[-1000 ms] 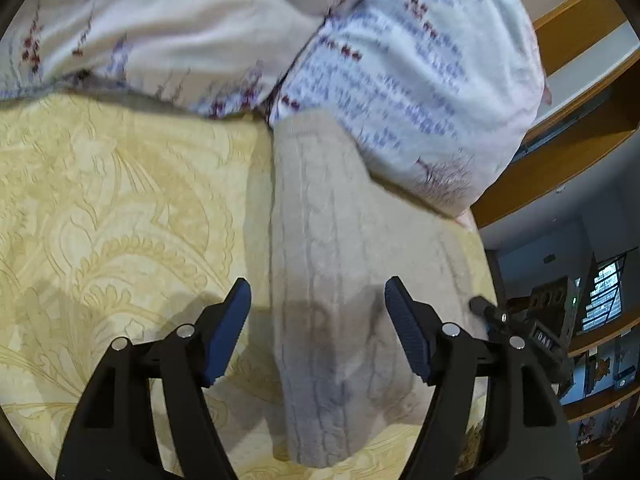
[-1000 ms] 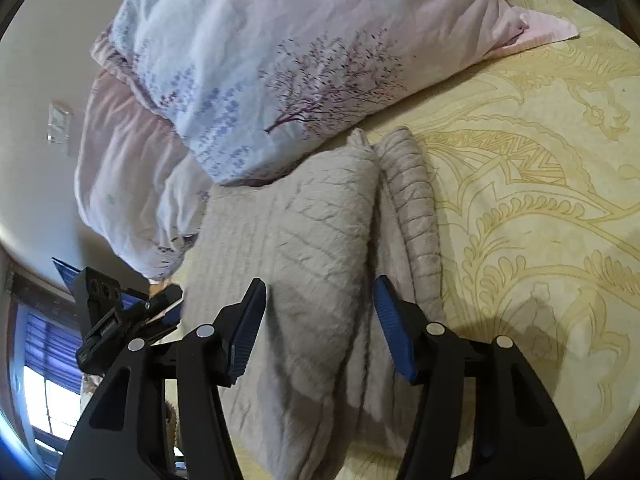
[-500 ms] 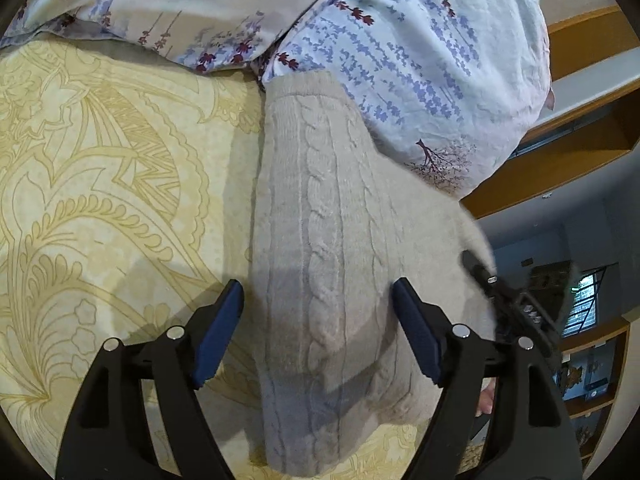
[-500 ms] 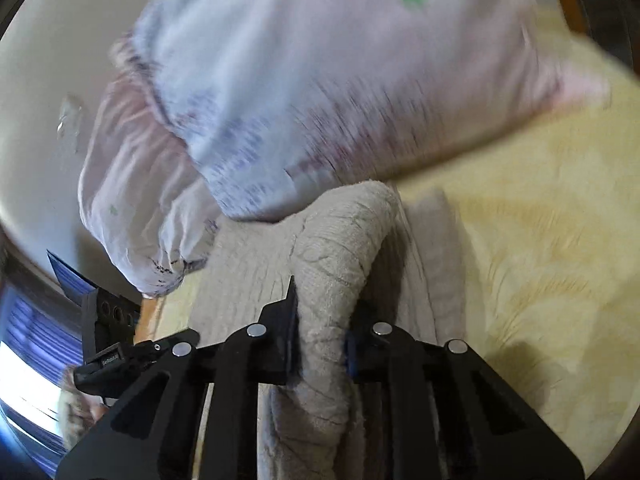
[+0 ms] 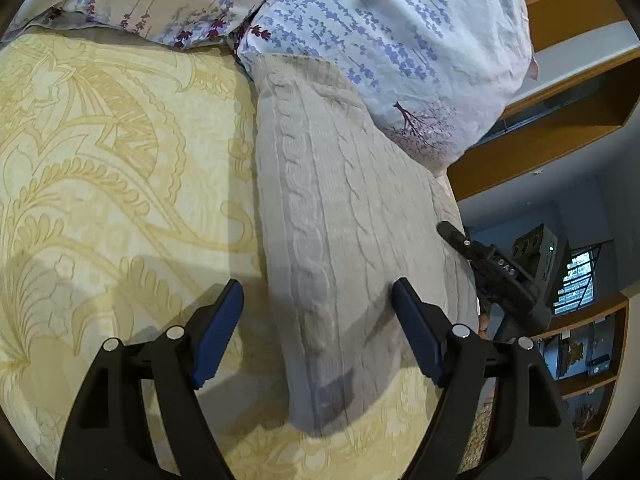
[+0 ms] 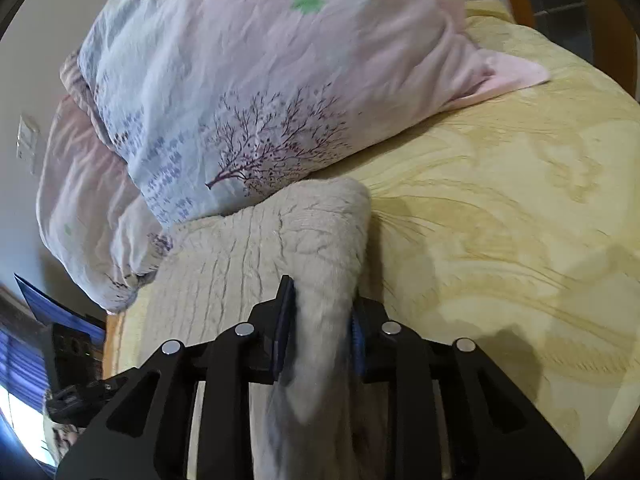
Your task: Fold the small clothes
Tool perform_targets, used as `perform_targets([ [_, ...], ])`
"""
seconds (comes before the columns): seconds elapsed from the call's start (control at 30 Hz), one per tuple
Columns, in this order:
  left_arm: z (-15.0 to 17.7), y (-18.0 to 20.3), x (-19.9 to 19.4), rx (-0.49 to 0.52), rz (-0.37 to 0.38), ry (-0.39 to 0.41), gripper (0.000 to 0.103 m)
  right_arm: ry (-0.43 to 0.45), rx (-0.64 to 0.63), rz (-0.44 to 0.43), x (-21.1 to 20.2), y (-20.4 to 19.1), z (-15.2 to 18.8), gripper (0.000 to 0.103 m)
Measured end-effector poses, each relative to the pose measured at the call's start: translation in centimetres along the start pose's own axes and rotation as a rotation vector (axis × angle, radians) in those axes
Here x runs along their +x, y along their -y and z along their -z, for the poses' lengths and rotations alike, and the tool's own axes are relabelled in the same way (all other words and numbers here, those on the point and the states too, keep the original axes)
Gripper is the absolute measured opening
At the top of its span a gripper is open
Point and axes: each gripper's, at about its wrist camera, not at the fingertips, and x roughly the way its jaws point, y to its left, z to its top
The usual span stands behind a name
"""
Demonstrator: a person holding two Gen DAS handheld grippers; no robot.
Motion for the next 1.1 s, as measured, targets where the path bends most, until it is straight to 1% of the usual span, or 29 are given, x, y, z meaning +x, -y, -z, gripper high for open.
perform_targets([
  [0.03, 0.2, 0.0, -0.2, 0.001, 0.005, 0.0, 0.075, 0.009, -0.001, 0.001, -1.0, 0.1, 0.3, 0.043],
  [0.1, 1.1, -0.1, -0.8, 0.007, 0.022, 0.001, 0.075, 0.021, 0.001, -0.033, -3.1, 0.5, 1.4, 0.048],
  [0.13, 1.1, 0.1, -0.9, 0.01, 0.024, 0.002, 0.075, 0.024, 0.007, -0.05, -3.9, 0.7, 2.1, 0.048],
  [0.27, 2.9, -0.1, -1.6, 0.02, 0.031, -0.006, 0.074, 0.036, 0.015, -0.097, -7.1, 1.5, 5.2, 0.048],
  [0.37, 3.8, -0.1, -1.5, 0.017, 0.037, -0.019, 0.073, 0.031, 0.003, -0.109, -8.0, 1.2, 6.8, 0.048],
  [0.47, 4.5, 0.0, -1.2, 0.018, 0.037, -0.036, 0.067, 0.017, -0.017, -0.126, -7.9, 0.5, 7.6, 0.048],
  [0.53, 4.8, 0.2, -1.0, 0.025, 0.038, -0.047, 0.059, 0.011, -0.041, -0.115, -7.2, -0.1, 7.8, 0.048],
  [0.57, 5.0, 0.3, -0.8, 0.031, 0.037, -0.051, 0.057, 0.008, -0.046, -0.113, -7.2, -0.2, 8.0, 0.047],
  [0.6, 5.2, 0.3, -0.8, 0.035, 0.036, -0.054, 0.053, 0.007, -0.05, -0.114, -7.0, -0.2, 8.1, 0.037],
  [0.63, 5.3, 0.3, -0.7, 0.04, 0.032, -0.058, 0.05, 0.005, -0.055, -0.116, -6.8, -0.3, 8.2, 0.033],
  [0.67, 5.4, 0.2, -0.6, 0.041, 0.032, -0.06, 0.047, 0.008, -0.062, -0.104, -6.7, -0.3, 8.2, 0.023],
  [0.7, 5.4, 0.2, -0.5, 0.039, 0.04, -0.062, 0.042, 0.015, -0.068, -0.098, -6.8, -0.4, 8.3, 0.013],
  [0.73, 5.4, 0.2, -0.5, 0.038, 0.044, -0.064, 0.038, 0.023, -0.073, -0.116, -7.0, -0.4, 8.3, 0.012],
  [0.77, 5.4, 0.1, -0.5, 0.039, 0.043, -0.062, 0.037, 0.04, -0.076, -0.12, -7.3, -0.4, 8.3, 0.011],
  [0.8, 5.4, 0.0, -0.5, 0.041, 0.043, -0.061, 0.034, 0.054, -0.084, -0.115, -7.6, -0.5, 8.3, 0.01],
  [0.83, 5.4, 0.0, -0.5, 0.047, 0.043, -0.061, 0.028, 0.077, -0.097, -0.115, -8.0, -0.7, 8.2, 0.009],
  [0.93, 5.5, -0.2, -0.8, 0.059, 0.056, -0.059, 0.018, 0.14, -0.116, -0.111, -9.4, -1.2, 8.1, 0.008],
  [1.03, 5.8, -0.1, -1.4, 0.087, 0.084, -0.045, 0.016, 0.196, -0.134, -0.103, -10.7, -1.7, 8.0, 0.008],
  [1.07, 5.9, 0.0, -1.5, 0.097, 0.087, -0.041, 0.016, 0.204, -0.153, -0.078, -10.9, -1.9, 8.1, 0.008],
  [1.1, 6.0, 0.1, -1.5, 0.102, 0.089, -0.04, 0.016, 0.193, -0.17, -0.041, -10.7, -1.9, 8.3, 0.008],
])
